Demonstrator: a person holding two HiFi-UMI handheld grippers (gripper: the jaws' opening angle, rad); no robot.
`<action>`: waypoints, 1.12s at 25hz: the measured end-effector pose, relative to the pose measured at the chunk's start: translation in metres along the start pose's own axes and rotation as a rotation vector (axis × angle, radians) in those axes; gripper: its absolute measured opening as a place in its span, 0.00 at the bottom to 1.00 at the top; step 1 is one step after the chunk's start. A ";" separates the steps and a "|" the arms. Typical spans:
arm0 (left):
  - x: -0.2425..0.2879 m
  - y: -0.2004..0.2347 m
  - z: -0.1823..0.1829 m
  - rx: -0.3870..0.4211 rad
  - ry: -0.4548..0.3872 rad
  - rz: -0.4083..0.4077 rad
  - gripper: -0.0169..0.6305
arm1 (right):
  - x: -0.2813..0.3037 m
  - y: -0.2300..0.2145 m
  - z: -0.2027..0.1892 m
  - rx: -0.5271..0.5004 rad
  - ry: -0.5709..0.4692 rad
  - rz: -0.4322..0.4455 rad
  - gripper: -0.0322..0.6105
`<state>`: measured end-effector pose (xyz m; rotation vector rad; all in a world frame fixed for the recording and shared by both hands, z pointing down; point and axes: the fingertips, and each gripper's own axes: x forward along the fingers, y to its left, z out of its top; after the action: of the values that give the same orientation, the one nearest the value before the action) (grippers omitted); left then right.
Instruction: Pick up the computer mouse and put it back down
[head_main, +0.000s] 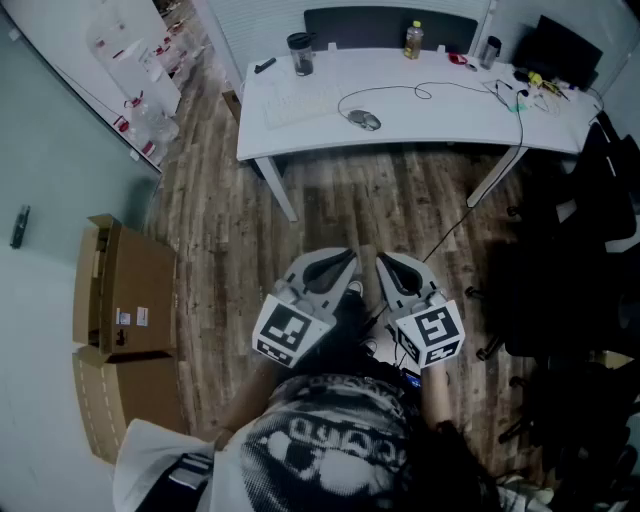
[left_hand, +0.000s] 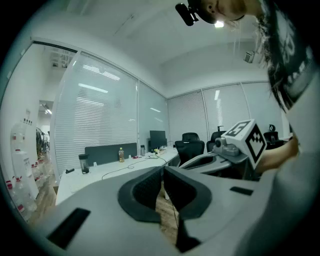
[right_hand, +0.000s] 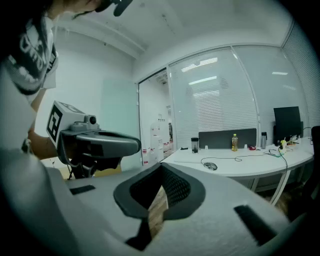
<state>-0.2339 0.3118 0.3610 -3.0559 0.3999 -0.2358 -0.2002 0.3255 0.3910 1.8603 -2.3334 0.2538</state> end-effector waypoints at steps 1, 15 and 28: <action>0.000 -0.001 -0.001 0.002 0.001 0.003 0.05 | -0.001 0.000 0.000 -0.002 -0.003 -0.001 0.04; -0.010 -0.011 -0.009 0.013 0.025 0.046 0.05 | -0.011 0.005 -0.007 0.006 -0.029 0.028 0.04; 0.007 0.004 -0.015 -0.001 0.067 0.073 0.05 | 0.014 -0.027 -0.015 0.060 -0.022 0.045 0.04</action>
<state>-0.2310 0.3060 0.3765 -3.0339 0.5147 -0.3356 -0.1769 0.3101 0.4096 1.8482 -2.4098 0.3129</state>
